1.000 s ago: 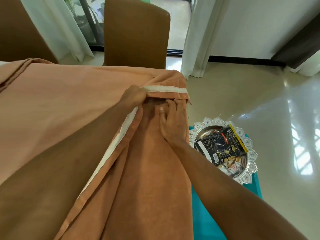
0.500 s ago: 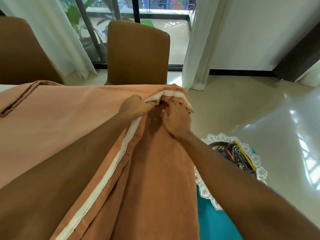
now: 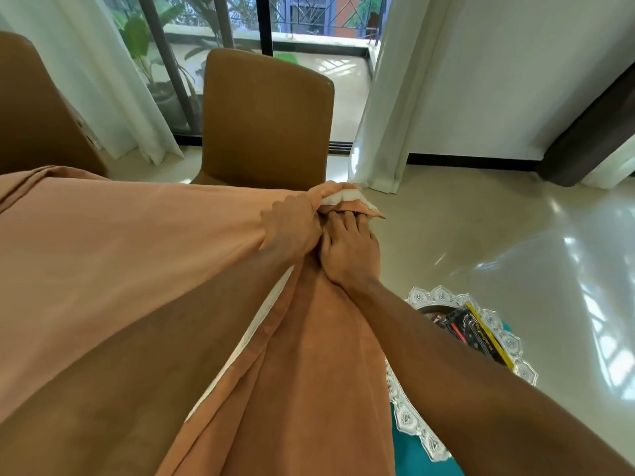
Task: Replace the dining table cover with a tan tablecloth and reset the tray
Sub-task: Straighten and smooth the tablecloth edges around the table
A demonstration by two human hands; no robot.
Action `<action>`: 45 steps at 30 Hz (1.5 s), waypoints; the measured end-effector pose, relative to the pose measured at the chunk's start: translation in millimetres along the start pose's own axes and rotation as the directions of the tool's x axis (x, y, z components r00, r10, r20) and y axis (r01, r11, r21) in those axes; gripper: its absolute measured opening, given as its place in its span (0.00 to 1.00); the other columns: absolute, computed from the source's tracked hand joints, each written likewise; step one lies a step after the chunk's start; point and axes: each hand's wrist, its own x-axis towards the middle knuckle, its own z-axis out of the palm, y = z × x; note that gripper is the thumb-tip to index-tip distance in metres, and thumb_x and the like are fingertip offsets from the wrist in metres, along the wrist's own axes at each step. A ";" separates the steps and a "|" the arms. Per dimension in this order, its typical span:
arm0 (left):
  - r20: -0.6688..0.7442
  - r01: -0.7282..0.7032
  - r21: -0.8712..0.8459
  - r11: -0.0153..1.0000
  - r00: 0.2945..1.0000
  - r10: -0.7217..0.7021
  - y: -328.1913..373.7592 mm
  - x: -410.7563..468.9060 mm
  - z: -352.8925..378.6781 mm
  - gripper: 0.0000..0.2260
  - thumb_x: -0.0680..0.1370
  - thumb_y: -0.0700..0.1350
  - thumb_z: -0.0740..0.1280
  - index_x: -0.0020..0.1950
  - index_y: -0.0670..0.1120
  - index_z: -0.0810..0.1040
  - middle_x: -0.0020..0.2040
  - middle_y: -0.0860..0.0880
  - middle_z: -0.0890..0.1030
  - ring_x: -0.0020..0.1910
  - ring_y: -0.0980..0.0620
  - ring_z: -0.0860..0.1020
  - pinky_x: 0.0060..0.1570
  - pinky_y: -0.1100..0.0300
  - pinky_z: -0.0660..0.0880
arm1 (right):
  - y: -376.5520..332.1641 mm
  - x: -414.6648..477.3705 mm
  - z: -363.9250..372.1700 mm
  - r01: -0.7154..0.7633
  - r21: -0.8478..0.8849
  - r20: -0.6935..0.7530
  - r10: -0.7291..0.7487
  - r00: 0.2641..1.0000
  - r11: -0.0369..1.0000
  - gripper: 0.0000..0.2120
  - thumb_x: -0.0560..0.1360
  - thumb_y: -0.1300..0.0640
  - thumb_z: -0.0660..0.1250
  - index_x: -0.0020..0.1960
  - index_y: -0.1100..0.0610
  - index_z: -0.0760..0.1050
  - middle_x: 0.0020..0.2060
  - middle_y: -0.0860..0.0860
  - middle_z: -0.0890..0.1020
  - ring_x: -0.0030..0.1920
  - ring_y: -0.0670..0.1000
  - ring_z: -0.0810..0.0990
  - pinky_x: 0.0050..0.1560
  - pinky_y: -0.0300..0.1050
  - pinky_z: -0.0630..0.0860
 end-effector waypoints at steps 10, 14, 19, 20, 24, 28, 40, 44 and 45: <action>0.505 0.407 -0.811 -0.419 0.849 -0.153 -48.5 52.7 -58.1 0.11 0.82 0.42 0.57 0.59 0.42 0.77 0.58 0.38 0.79 0.62 0.41 0.77 0.65 0.46 0.73 | 2.7 4.0 7.6 -0.054 0.064 0.082 0.048 0.995 0.997 0.28 0.84 0.41 0.50 0.81 0.46 0.53 0.82 0.51 0.51 0.82 0.54 0.45 0.70 0.61 0.67; 0.486 0.355 -0.855 -0.378 0.802 -0.348 -90.9 60.7 -61.2 0.08 0.83 0.44 0.60 0.55 0.45 0.78 0.58 0.40 0.82 0.58 0.42 0.80 0.62 0.47 0.77 | 3.9 4.2 10.6 -0.060 0.079 0.090 0.053 0.995 0.995 0.29 0.83 0.40 0.49 0.82 0.46 0.53 0.82 0.51 0.51 0.81 0.55 0.44 0.71 0.65 0.64; 0.249 0.448 -0.827 0.341 0.834 -0.491 -94.0 37.0 -58.6 0.23 0.73 0.50 0.76 0.64 0.47 0.72 0.53 0.48 0.80 0.46 0.54 0.81 0.39 0.62 0.77 | 2.7 1.8 9.9 -0.044 0.033 0.095 0.040 0.995 0.998 0.29 0.82 0.38 0.47 0.81 0.45 0.53 0.82 0.52 0.51 0.81 0.55 0.46 0.73 0.67 0.61; 0.210 0.404 -0.773 0.490 0.891 -0.403 -90.1 29.9 -61.1 0.27 0.71 0.51 0.77 0.64 0.48 0.70 0.54 0.50 0.79 0.47 0.55 0.79 0.40 0.63 0.75 | 2.1 2.8 8.7 -0.042 0.011 0.101 0.041 0.994 0.999 0.29 0.82 0.38 0.46 0.82 0.45 0.52 0.82 0.52 0.51 0.81 0.55 0.46 0.74 0.68 0.57; 0.205 0.227 -0.400 0.888 0.966 -0.155 -74.3 -0.3 -58.1 0.45 0.67 0.58 0.78 0.75 0.49 0.55 0.66 0.51 0.69 0.61 0.49 0.74 0.54 0.55 0.73 | -6.5 1.0 6.6 -0.023 -0.070 0.063 0.027 0.998 0.997 0.30 0.82 0.39 0.42 0.81 0.49 0.56 0.81 0.54 0.55 0.81 0.57 0.50 0.77 0.66 0.44; 0.117 0.130 -0.166 0.977 0.987 -0.112 -65.3 -9.2 -45.1 0.41 0.72 0.54 0.71 0.78 0.52 0.51 0.73 0.45 0.65 0.62 0.41 0.76 0.55 0.46 0.74 | -39.0 9.5 15.4 0.110 0.200 0.100 -0.132 0.986 0.974 0.27 0.85 0.44 0.50 0.81 0.53 0.57 0.80 0.54 0.59 0.81 0.54 0.53 0.80 0.53 0.42; 0.034 0.205 -0.921 0.332 0.891 -0.454 -194.6 16.2 -128.0 0.24 0.65 0.38 0.76 0.60 0.50 0.79 0.55 0.51 0.83 0.52 0.54 0.80 0.49 0.63 0.78 | -63.0 17.9 35.3 0.134 -0.012 0.155 -0.131 0.979 0.991 0.34 0.80 0.32 0.42 0.82 0.46 0.51 0.82 0.49 0.51 0.82 0.54 0.46 0.78 0.59 0.39; -0.048 0.367 -0.719 0.590 0.821 -0.569 -274.1 -9.5 -158.3 0.42 0.69 0.50 0.78 0.78 0.50 0.59 0.73 0.46 0.70 0.67 0.46 0.72 0.64 0.51 0.72 | -77.1 18.8 32.0 0.068 0.006 0.147 -0.068 0.987 0.998 0.32 0.81 0.35 0.46 0.81 0.49 0.55 0.81 0.52 0.54 0.81 0.57 0.49 0.78 0.62 0.41; 0.025 0.419 -0.676 0.606 0.835 -0.550 -283.2 -21.8 -159.2 0.49 0.68 0.55 0.78 0.80 0.52 0.52 0.76 0.47 0.64 0.70 0.46 0.68 0.67 0.49 0.69 | -86.8 16.7 30.9 0.057 0.027 0.134 -0.060 0.989 0.998 0.31 0.82 0.36 0.47 0.80 0.50 0.56 0.81 0.53 0.57 0.81 0.58 0.52 0.78 0.63 0.43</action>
